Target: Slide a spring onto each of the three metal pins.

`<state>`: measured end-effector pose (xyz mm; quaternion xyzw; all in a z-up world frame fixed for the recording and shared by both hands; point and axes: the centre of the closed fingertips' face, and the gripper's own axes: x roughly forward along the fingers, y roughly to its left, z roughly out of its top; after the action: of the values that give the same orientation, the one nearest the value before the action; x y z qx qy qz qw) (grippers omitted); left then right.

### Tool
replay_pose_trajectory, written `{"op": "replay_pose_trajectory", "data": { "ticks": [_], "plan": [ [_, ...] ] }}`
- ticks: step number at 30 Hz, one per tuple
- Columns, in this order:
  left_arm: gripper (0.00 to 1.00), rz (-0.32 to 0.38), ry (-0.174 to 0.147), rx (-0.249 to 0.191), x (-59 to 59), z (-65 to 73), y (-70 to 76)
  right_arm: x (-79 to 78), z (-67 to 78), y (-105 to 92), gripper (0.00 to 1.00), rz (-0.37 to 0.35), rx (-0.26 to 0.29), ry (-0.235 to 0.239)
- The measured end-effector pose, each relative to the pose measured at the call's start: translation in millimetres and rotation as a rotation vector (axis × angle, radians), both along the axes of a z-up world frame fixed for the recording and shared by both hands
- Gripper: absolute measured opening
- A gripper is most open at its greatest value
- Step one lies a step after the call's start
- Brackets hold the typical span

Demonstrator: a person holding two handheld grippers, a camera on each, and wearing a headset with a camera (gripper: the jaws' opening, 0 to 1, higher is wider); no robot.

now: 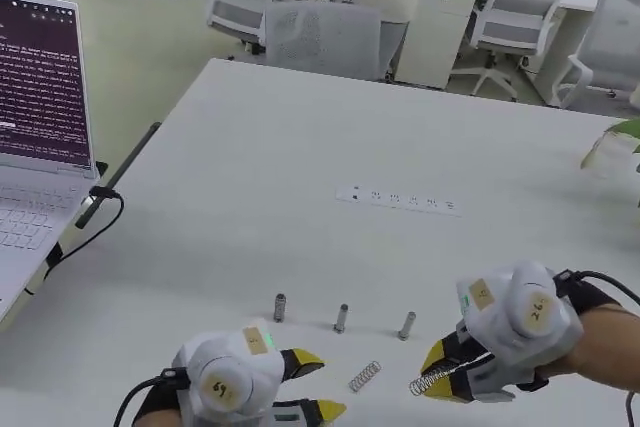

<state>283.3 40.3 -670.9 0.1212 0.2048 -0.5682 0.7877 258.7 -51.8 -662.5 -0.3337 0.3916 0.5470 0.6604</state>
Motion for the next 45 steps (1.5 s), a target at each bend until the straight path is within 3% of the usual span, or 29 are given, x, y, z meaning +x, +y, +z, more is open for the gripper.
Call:
{"op": "replay_pose_trajectory", "data": {
  "ticks": [10,27,45],
  "plan": [
    [0.28,0.068,0.011,0.011,9.8,-4.4,28.6,7.5,-9.3,-8.8,0.08,-0.021,-0.024,0.02],
    [0.38,0.2,0.017,0.007,28.1,-3.6,76.2,36.0,-14.5,-14.5,0.08,-0.043,-0.051,0.015],
    [0.49,0.293,0.041,0.006,38.6,-6.2,109.3,63.6,-28.6,-7.3,0.08,-0.042,-0.074,0.029]
  ]
}}
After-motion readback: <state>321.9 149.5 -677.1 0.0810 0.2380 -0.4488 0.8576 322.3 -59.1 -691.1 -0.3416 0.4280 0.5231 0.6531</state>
